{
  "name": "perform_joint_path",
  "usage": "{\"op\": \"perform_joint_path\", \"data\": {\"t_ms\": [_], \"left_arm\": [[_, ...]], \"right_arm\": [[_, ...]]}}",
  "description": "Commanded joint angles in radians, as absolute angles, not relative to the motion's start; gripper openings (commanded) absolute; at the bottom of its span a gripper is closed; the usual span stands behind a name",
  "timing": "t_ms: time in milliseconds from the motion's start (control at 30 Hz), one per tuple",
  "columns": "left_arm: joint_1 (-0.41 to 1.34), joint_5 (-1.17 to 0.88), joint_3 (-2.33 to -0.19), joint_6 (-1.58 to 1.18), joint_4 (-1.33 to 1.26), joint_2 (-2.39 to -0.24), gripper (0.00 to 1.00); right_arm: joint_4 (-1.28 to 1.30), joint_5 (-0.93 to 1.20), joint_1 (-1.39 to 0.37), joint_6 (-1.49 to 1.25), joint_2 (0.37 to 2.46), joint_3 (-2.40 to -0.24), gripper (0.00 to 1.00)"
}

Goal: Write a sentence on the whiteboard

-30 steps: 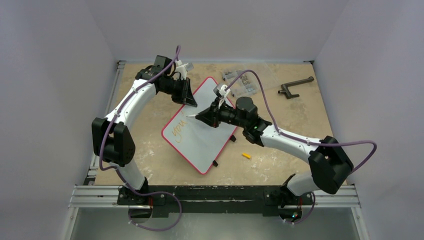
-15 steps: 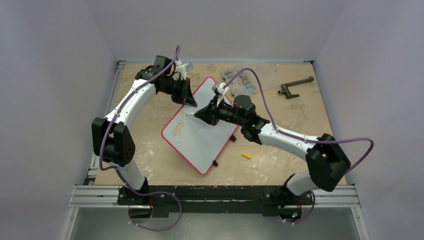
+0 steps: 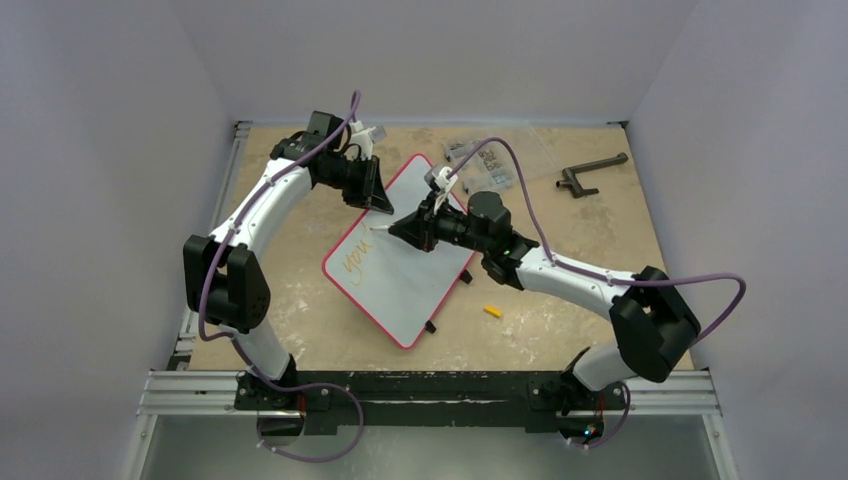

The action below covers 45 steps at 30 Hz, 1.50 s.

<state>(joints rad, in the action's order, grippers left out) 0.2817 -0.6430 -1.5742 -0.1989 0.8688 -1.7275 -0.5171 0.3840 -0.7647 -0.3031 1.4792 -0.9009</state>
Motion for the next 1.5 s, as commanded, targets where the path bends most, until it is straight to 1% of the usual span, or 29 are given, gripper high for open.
{"op": "perform_joint_path", "data": {"t_ms": [0, 600, 1467], "left_arm": [[0.282, -0.455, -1.564, -0.129, 0.899, -1.71, 0.0], [0.281, -0.456, -1.562, -0.128, 0.899, -1.709, 0.0], [0.282, -0.46, -1.562, -0.129, 0.897, -1.704, 0.0]], "right_arm": [[-0.513, 0.355, -0.762, -0.276, 1.459, -0.856, 0.0], [-0.463, 0.341, -0.762, -0.277, 1.386, -0.792, 0.0], [-0.436, 0.349, -0.762, -0.264, 1.461, -0.92, 0.0]]}}
